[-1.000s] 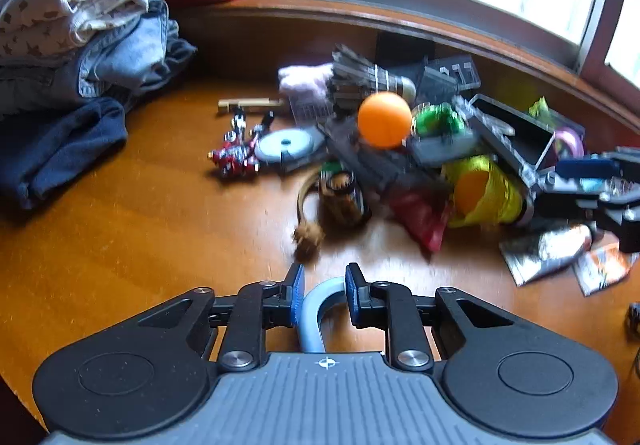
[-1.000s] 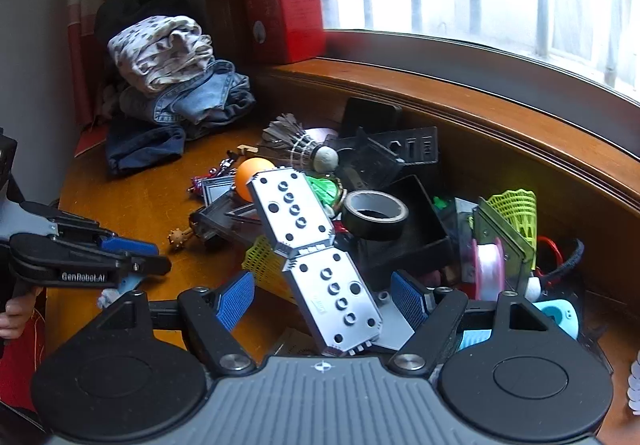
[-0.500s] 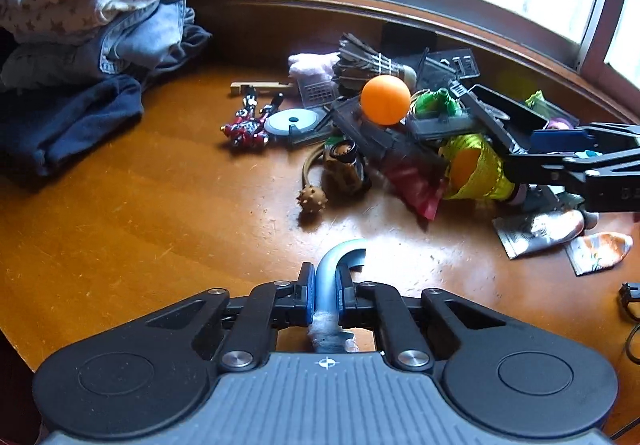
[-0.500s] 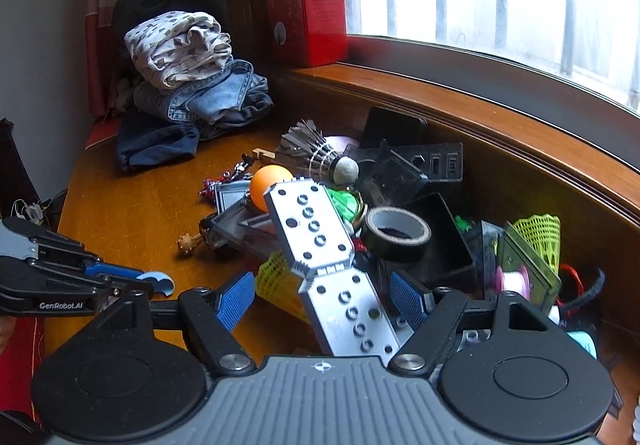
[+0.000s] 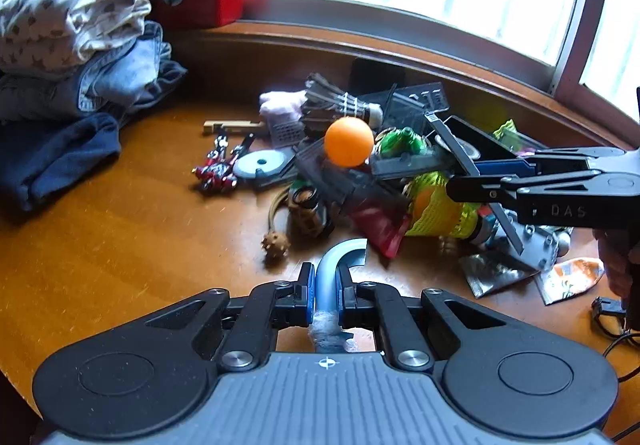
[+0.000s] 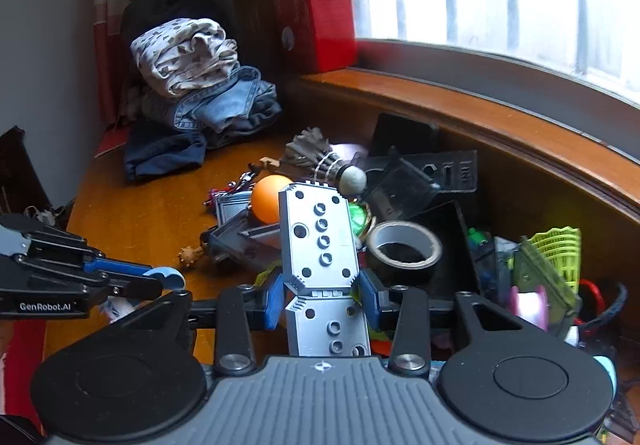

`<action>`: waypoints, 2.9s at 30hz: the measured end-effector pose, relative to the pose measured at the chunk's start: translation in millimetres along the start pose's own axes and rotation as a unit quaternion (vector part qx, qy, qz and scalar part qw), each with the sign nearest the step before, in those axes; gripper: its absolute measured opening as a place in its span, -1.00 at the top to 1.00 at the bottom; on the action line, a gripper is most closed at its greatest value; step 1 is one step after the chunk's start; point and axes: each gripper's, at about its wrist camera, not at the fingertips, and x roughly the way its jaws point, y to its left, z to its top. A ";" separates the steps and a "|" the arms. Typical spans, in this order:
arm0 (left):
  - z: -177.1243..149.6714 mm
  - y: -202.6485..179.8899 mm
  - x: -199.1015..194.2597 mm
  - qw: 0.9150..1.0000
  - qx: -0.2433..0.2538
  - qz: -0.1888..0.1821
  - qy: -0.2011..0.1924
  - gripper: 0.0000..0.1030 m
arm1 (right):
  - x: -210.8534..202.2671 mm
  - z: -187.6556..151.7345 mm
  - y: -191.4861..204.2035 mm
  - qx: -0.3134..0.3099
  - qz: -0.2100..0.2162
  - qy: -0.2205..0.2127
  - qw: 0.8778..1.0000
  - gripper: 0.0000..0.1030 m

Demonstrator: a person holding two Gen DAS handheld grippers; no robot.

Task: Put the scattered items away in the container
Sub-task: 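Lift the blue hook and silver bracket off the pile with both grippers, then carry the hook and bracket over the pink-red box with both grippers, then open both grippers to drop the hook and bracket into the box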

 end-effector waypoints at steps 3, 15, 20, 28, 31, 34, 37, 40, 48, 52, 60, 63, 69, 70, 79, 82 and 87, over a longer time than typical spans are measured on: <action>2.4 -2.3 -0.2 1.000 0.003 -0.005 -0.004 0.76 | -8.7 0.8 1.8 0.003 -0.006 -0.015 1.000 0.19; 13.1 -18.1 -7.5 0.999 0.023 -0.038 -0.028 0.76 | -62.5 6.6 6.5 0.053 -0.033 -0.050 0.997 0.19; 14.8 -34.0 -14.2 0.996 0.044 -0.063 -0.044 0.76 | -103.3 -1.9 13.4 0.070 -0.053 -0.077 0.993 0.19; 20.8 -74.9 -27.3 0.986 0.083 -0.125 -0.069 0.76 | -181.4 -20.1 12.0 0.113 -0.126 -0.138 0.976 0.19; 20.4 -92.9 -32.5 0.981 0.105 -0.146 -0.073 0.76 | -204.7 -31.2 9.1 0.128 -0.155 -0.148 0.968 0.19; 18.5 -110.7 -35.2 0.977 0.120 -0.160 -0.072 0.76 | -220.9 -45.8 5.4 0.148 -0.177 -0.147 0.962 0.19; 15.3 -128.0 -35.4 0.975 0.132 -0.168 -0.065 0.76 | -233.1 -63.0 1.1 0.170 -0.190 -0.141 0.957 0.19; 12.0 -143.7 -36.6 0.972 0.142 -0.175 -0.058 0.76 | -241.7 -79.4 -1.9 0.185 -0.200 -0.134 0.953 0.19; 6.7 -190.6 -40.5 0.964 0.164 -0.202 -0.046 0.76 | -271.6 -115.8 -14.1 0.217 -0.217 -0.129 0.943 0.19; 6.0 -222.2 -41.3 0.958 0.180 -0.217 -0.045 0.76 | -291.7 -128.2 -23.6 0.226 -0.226 -0.134 0.938 0.19; 9.5 -298.7 -46.2 0.941 0.215 -0.254 -0.058 0.76 | -338.8 -153.3 -58.7 0.247 -0.251 -0.145 0.925 0.18; 11.8 -331.0 -49.1 0.935 0.227 -0.264 -0.068 0.76 | -356.5 -164.7 -75.6 0.253 -0.261 -0.149 0.920 0.18; 17.4 -393.2 -44.7 0.927 0.230 -0.288 -0.070 0.76 | -393.7 -185.4 -116.1 0.259 -0.278 -0.162 0.911 0.19; 17.3 -403.2 -43.3 0.926 0.233 -0.290 -0.070 0.76 | -399.3 -188.4 -123.6 0.261 -0.281 -0.165 0.908 0.19; 14.5 -477.8 -19.4 0.920 0.247 -0.298 -0.053 0.76 | -431.6 -212.8 -184.4 0.274 -0.311 -0.171 0.894 0.19; 11.7 -496.2 -10.6 0.919 0.256 -0.295 -0.045 0.75 | -433.6 -219.2 -199.3 0.274 -0.324 -0.162 0.891 0.19; 5.9 -511.5 -0.8 0.923 0.265 -0.277 -0.034 0.47 | -430.0 -224.9 -216.9 0.283 -0.338 -0.153 0.884 0.13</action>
